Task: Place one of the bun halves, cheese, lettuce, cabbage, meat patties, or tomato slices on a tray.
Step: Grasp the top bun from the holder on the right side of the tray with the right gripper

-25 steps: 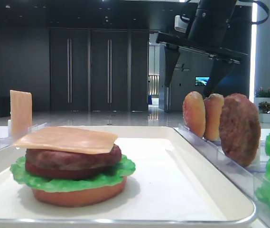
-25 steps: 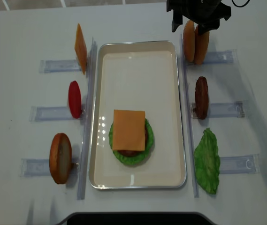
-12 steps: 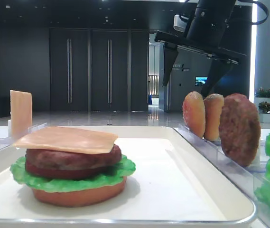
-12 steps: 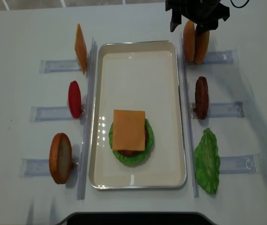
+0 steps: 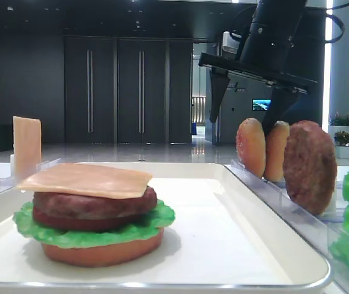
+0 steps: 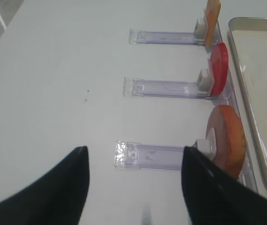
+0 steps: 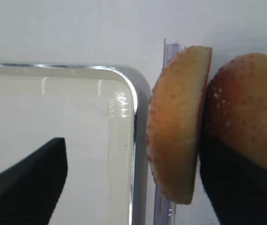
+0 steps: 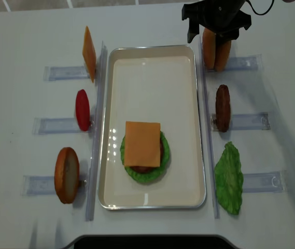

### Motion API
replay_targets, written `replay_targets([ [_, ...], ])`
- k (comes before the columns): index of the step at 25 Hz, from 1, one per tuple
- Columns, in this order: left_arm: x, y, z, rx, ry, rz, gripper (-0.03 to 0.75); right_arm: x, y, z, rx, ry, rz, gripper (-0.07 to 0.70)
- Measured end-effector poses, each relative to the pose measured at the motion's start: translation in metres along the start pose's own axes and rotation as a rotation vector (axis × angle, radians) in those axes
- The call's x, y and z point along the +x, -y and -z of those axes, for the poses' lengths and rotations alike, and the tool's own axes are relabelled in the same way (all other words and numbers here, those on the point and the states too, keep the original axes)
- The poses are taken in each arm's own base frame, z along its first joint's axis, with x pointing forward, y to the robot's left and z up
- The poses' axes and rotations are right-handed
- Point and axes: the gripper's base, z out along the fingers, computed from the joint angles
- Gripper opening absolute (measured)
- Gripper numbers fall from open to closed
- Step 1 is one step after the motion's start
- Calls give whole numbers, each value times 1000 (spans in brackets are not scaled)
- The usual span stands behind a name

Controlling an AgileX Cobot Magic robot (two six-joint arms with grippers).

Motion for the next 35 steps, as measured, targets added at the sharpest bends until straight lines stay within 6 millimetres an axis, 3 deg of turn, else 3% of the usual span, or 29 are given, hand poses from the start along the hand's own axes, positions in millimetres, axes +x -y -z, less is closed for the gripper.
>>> replay_targets([
  [12, 0, 0, 0, 0, 0, 0, 471, -2, 3, 0, 38, 18, 31, 505],
  [35, 0, 0, 0, 0, 0, 0, 471, -3, 4, 0, 84, 45, 73, 496],
])
